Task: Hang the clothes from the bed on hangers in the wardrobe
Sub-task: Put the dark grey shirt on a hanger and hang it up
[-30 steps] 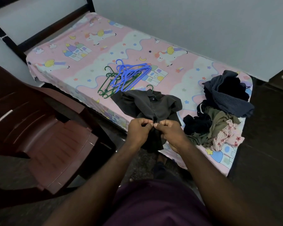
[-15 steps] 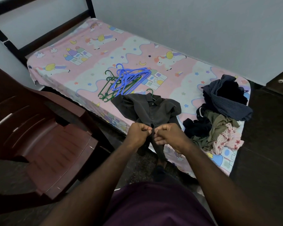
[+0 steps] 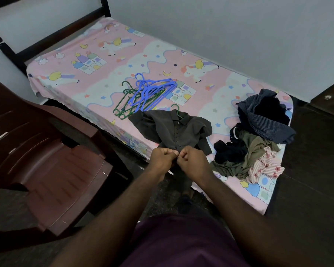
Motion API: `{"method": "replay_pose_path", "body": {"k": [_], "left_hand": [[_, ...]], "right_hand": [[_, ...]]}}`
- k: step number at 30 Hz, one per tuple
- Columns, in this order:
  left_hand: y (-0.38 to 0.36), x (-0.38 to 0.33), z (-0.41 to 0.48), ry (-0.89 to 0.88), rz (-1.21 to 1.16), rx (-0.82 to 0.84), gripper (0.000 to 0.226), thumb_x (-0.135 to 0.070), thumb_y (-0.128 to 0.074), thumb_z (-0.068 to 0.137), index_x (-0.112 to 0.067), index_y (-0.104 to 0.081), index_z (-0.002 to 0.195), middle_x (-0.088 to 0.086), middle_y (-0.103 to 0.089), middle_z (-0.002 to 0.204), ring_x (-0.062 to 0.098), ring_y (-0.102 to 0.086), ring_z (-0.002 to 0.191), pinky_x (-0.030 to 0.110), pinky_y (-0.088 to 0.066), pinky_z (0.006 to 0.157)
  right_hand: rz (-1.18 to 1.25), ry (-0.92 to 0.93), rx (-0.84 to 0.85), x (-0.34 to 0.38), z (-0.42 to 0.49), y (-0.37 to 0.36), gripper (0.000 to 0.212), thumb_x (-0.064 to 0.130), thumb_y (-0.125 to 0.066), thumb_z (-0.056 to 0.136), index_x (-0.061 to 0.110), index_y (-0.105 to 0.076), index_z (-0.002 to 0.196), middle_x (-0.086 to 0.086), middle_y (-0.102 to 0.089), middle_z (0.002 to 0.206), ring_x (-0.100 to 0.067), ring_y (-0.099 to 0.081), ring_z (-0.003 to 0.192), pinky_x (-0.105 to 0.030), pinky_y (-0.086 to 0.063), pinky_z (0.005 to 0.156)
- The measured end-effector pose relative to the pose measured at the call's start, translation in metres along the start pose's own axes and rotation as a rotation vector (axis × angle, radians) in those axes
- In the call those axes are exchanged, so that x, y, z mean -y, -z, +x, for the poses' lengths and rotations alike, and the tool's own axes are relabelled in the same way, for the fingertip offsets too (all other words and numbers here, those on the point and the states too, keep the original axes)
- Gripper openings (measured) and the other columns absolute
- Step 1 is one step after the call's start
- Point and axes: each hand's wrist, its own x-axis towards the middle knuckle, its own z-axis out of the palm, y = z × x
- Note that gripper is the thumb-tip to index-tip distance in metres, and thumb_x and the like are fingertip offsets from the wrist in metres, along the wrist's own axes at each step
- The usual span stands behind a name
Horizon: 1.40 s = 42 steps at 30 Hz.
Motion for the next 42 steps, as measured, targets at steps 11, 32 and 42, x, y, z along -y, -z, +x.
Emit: {"method": "replay_pose_path", "body": {"k": [11,32,42], "left_hand": [[0.000,-0.010,0.008,0.053,-0.115,0.011,0.011,0.002,-0.060,0.090,-0.001,-0.066,0.081,0.011,-0.064,0.069,0.017,-0.059,0.061,0.028,-0.051,0.061],[0.013,-0.029,0.031,0.070,-0.293,0.098,0.013,0.004,-0.062,0.088,-0.003,-0.066,0.078,0.010,-0.069,0.070,0.017,-0.066,0.063,0.025,-0.057,0.060],[0.020,-0.025,0.031,-0.057,-0.066,0.189,0.018,0.007,-0.063,0.085,-0.010,-0.070,0.086,0.004,-0.070,0.073,0.015,-0.061,0.067,0.029,-0.050,0.067]], "right_hand": [[0.384,-0.143,0.032,-0.001,0.011,0.003,0.013,0.014,-0.059,0.089,0.010,-0.057,0.077,-0.003,-0.059,0.059,-0.016,-0.058,0.051,-0.030,-0.046,0.053],[0.434,-0.114,-0.018,0.003,0.038,-0.005,0.007,0.012,-0.059,0.090,0.010,-0.062,0.084,-0.004,-0.064,0.066,-0.012,-0.063,0.053,-0.031,-0.053,0.054],[1.082,-0.451,0.251,0.006,0.039,0.003,0.013,0.012,-0.056,0.097,0.010,-0.061,0.085,-0.002,-0.054,0.064,-0.012,-0.054,0.051,-0.023,-0.048,0.049]]}}
